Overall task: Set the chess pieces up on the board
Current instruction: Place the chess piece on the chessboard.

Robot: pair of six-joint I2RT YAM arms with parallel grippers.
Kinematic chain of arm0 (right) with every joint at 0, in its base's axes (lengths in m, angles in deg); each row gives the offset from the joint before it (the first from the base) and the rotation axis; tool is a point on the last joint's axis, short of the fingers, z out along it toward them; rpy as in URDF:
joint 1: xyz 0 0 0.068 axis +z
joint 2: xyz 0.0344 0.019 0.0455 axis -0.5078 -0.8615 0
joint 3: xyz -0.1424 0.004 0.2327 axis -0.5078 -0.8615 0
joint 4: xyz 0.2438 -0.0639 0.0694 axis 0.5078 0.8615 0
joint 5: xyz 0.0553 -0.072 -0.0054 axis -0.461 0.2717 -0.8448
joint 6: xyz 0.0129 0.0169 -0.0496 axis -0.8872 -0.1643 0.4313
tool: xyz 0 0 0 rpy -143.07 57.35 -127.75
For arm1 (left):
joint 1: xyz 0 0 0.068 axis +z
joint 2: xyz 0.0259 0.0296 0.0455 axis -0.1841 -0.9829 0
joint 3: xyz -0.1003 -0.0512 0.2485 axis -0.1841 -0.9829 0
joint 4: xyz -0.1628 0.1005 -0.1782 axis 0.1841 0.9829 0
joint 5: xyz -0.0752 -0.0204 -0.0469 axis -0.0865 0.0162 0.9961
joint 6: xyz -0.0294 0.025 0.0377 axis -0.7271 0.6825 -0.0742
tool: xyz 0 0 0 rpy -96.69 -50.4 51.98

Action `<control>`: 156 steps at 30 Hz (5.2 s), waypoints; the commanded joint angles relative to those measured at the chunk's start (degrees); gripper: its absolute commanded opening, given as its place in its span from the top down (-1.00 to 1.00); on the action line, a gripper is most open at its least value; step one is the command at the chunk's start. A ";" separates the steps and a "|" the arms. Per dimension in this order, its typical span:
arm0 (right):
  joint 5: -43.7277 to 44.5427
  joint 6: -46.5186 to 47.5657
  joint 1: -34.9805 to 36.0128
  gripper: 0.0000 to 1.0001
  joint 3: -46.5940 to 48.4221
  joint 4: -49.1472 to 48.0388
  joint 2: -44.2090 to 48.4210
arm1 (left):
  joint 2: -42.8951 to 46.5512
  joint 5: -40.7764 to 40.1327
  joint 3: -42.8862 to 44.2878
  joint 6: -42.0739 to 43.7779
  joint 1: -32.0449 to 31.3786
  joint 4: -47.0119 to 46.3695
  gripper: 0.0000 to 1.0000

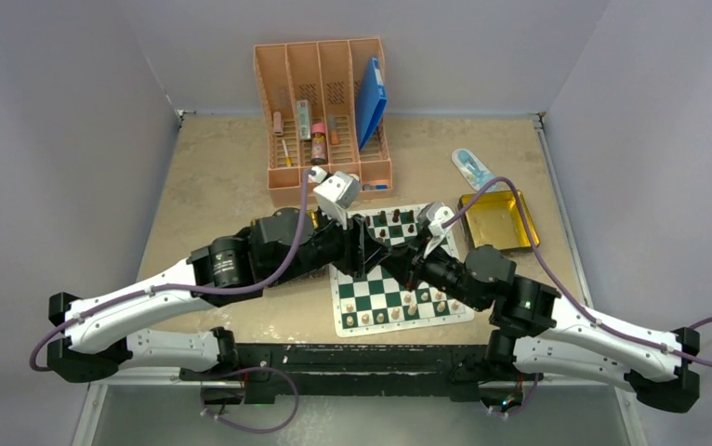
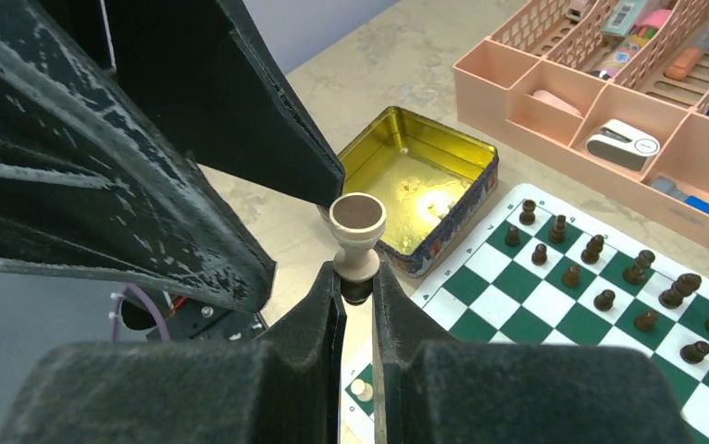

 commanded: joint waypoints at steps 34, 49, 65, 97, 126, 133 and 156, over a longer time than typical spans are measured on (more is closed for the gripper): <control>-2.80 2.23 0.20 0.75 0.12 -6.95 -0.99 | -1.48 4.57 4.21 -6.85 4.08 8.60 1.00; -16.33 29.31 0.28 -0.07 -23.30 -42.43 18.11 | 10.59 9.59 -15.14 -23.70 4.15 -21.13 1.00; -24.03 52.52 0.37 0.18 -28.97 -64.01 10.43 | 12.74 5.77 -22.90 -39.94 4.16 -30.09 1.00; -15.15 37.86 0.37 1.00 -28.37 -67.25 8.78 | 10.33 3.96 -24.26 -41.91 4.16 -29.40 0.42; 11.42 -45.52 3.00 1.00 8.91 44.52 -9.98 | 12.70 -22.17 -15.71 13.61 4.16 8.54 -0.11; 10.12 -49.85 2.92 1.00 12.86 58.48 -13.27 | 19.25 -21.20 -18.86 14.20 3.99 7.54 -0.11; 9.18 -48.11 -8.29 0.95 4.07 57.84 -21.82 | 31.14 -19.94 -19.38 14.01 2.68 10.36 -0.11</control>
